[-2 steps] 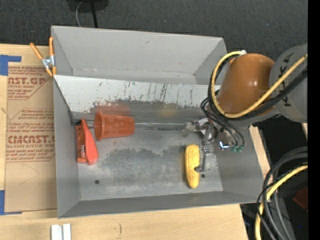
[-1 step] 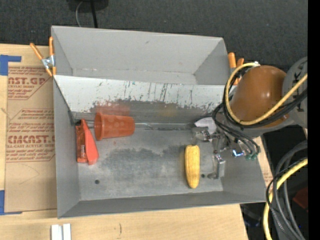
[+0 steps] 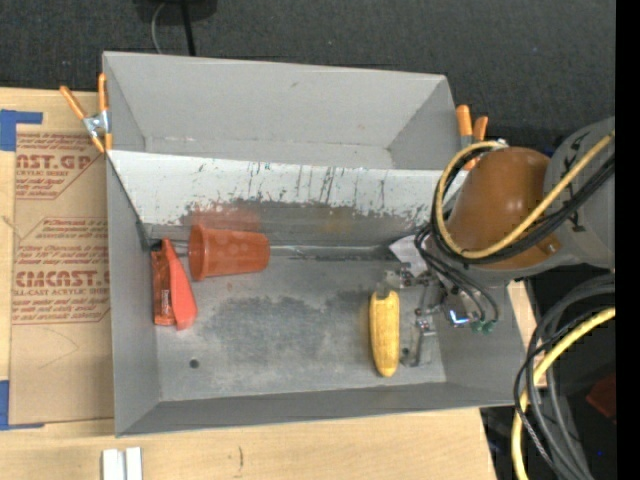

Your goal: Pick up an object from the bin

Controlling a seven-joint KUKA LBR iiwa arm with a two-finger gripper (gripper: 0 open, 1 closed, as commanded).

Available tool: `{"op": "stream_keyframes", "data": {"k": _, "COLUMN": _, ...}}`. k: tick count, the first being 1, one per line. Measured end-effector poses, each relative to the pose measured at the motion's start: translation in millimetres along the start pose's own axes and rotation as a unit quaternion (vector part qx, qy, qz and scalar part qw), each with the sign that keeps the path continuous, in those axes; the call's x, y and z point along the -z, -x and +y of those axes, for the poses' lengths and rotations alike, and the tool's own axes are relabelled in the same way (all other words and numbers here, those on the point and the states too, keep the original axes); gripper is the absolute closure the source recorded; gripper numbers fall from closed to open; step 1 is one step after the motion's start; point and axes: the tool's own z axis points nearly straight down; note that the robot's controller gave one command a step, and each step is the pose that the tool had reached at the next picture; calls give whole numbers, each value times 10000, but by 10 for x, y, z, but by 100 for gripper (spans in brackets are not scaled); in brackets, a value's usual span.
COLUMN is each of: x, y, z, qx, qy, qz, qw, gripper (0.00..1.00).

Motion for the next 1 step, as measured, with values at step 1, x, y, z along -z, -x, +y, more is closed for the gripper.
{"op": "stream_keyframes", "data": {"k": 1, "x": -236, "y": -78, "z": 132, "qx": -1162, "qy": 0, "qz": -15, "qw": 9932, "gripper": 0}}
